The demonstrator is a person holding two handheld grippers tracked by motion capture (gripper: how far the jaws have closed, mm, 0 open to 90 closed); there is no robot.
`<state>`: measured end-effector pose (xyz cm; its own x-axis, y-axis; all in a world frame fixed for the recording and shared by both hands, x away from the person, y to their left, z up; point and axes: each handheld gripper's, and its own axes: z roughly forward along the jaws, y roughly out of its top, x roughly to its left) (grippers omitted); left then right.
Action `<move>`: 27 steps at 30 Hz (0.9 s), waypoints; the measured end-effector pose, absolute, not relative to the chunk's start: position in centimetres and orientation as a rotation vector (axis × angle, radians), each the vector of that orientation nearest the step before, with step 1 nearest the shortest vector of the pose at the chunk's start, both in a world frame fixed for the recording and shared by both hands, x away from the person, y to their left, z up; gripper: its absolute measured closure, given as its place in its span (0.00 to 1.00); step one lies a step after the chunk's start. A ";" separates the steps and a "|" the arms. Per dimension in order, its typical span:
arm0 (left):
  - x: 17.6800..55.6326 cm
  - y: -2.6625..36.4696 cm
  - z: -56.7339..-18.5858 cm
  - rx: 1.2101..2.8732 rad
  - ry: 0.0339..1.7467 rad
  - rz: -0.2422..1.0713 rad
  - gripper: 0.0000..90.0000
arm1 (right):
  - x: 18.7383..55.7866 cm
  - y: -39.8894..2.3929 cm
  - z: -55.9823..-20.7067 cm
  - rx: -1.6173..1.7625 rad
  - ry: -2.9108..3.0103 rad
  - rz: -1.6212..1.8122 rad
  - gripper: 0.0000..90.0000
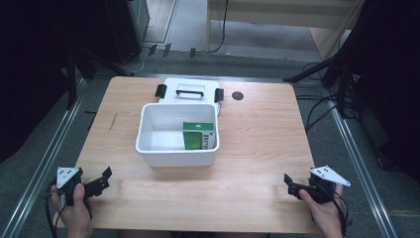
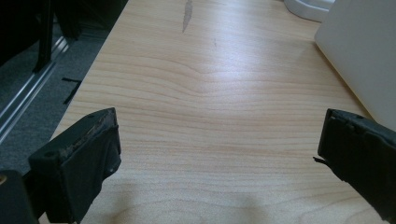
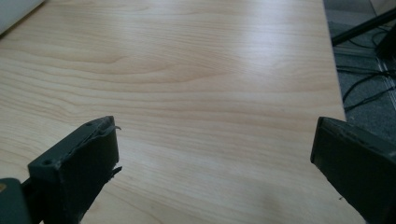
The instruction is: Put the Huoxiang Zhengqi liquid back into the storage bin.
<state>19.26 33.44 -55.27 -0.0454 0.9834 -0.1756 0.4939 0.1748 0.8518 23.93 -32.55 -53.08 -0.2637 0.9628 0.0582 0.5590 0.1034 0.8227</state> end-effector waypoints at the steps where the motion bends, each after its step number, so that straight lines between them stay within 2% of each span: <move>1: 19.3 33.4 -55.3 1.428 1.657 0.777 0.00 | 23.9 -32.6 -53.1 1.481 1.881 1.044 0.01; 21: 19.3 33.4 -55.3 1.428 1.658 0.771 0.00 | 21.7 -35.4 -54.7 1.531 1.751 1.031 0.05; 23: 19.3 33.5 -55.3 1.429 1.657 0.767 0.00 | 21.7 -35.2 -54.7 1.552 1.743 0.987 0.10; 24: 19.3 33.5 -55.3 1.429 1.659 0.764 0.00 | 21.7 -35.2 -54.7 1.569 1.708 0.954 0.15; 27: 19.3 33.5 -55.3 1.431 1.659 0.762 0.00 | 21.6 -35.1 -54.7 1.568 1.705 0.954 0.15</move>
<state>19.26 33.49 -55.28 -0.0414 0.9822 -0.1833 0.5008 0.1792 0.8468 21.58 -35.11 -54.74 -0.0974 0.9949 0.0254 0.5423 0.0316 0.8396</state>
